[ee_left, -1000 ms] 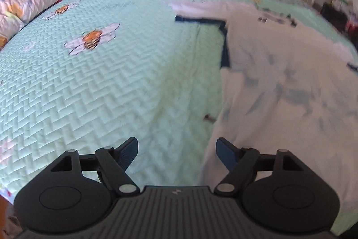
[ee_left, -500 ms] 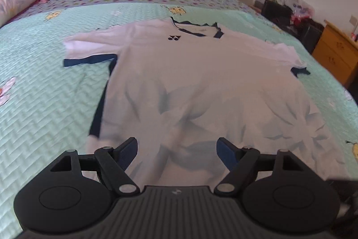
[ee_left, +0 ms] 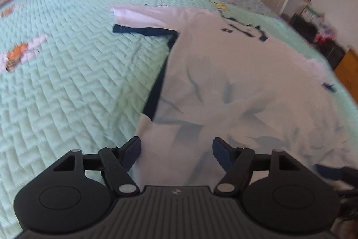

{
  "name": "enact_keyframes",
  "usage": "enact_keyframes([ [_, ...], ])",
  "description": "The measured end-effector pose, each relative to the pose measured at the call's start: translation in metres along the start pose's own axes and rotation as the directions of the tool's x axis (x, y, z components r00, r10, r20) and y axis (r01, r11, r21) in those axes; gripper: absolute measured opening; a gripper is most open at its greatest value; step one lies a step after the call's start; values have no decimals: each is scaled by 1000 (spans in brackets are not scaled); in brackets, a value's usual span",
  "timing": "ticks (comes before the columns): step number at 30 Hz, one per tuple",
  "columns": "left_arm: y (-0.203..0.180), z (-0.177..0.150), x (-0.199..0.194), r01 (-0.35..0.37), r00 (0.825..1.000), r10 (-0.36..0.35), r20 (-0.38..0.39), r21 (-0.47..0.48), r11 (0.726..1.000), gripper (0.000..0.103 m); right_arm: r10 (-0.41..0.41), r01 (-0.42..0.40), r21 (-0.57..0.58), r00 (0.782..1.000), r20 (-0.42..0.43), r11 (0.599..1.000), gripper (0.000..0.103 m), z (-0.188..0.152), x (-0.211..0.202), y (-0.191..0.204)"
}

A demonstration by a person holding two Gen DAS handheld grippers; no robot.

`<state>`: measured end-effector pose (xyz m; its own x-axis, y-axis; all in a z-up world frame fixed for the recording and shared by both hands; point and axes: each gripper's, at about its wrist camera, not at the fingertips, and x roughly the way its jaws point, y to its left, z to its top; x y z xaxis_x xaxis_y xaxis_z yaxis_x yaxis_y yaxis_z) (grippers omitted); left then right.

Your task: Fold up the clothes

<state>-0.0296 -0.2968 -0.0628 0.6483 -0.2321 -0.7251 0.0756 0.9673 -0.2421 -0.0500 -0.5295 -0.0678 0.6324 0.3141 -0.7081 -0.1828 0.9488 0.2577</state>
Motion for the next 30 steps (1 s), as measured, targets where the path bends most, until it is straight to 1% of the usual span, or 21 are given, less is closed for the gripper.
enact_keyframes([
  [1, -1, 4, 2, 21, 1000, -21, 0, -18, 1000, 75, 5, -5, 5, 1000, 1, 1000, 73, 7, 2, 2],
  [3, -2, 12, 6, 62, 998, -62, 0, -53, 997, 75, 33, -35, 101, 999, 21, 994, 72, 24, 5, -15],
  [6, -4, 23, 11, 124, 992, -125, 3, -106, 987, 75, -46, 48, 183, 999, -14, 982, 72, 46, 23, -46],
  [7, -3, 29, 13, 135, 991, -135, 11, -126, 983, 75, -20, 25, 178, 999, -31, 984, 72, 52, 28, -49],
  [9, 8, 43, 24, 130, 991, -121, 52, -207, 970, 75, 25, -16, 197, 999, -46, 980, 72, 62, 35, -55],
  [11, 22, 55, 38, 132, 990, -109, 92, -303, 944, 75, 48, -40, 255, 999, -24, 966, 72, 69, 39, -60],
  [13, 36, 68, 51, 138, 987, -93, 131, -396, 908, 75, 42, -44, 318, 999, 12, 947, 72, 77, 45, -72],
  [15, 50, 80, 65, 146, 983, -72, 168, -485, 862, 74, 21, -34, 364, 999, 40, 931, 72, 83, 53, -79],
  [18, 71, 98, 85, 164, 975, -35, 219, -607, 777, 75, 7, -26, 383, 999, 50, 923, 72, 98, 76, -80],
  [21, 91, 116, 105, 188, 965, 10, 263, -714, 674, 75, 6, -22, 383, 999, 45, 923, 72, 115, 102, -77],
  [22, 97, 121, 110, 193, 961, 25, 274, -739, 646, 74, 4, -22, 381, 999, 47, 924, 72, 117, 103, -73],
  [23, 98, 122, 111, 192, 959, 39, 280, -747, 637, 72, 3, -21, 379, 999, 49, 925, 73, 119, 104, -68],
  [24, 100, 123, 112, 190, 957, 53, 285, -754, 628, 66, 1, -20, 377, 999, 51, 926, 73, 119, 104, -65],
  [26, 104, 125, 114, 185, 953, 77, 292, -766, 615, 37, 3, -25, 380, 998, 59, 925, 73, 108, 91, -72],
  [27, 107, 126, 115, 175, 955, 82, 286, -764, 621, 6, 4, -27, 381, 998, 62, 924, 73, 102, 83, -77],
  [29, 114, 128, 117, 155, 958, 93, 273, -759, 633, 5, 7, -31, 378, 998, 67, 925, 73, 84, 60, -89],
  [30, 116, 131, 118, 140, 959, 100, 266, -747, 650, 5, 8, -33, 375, 998, 69, 927, 73, 76, 49, -93],
])
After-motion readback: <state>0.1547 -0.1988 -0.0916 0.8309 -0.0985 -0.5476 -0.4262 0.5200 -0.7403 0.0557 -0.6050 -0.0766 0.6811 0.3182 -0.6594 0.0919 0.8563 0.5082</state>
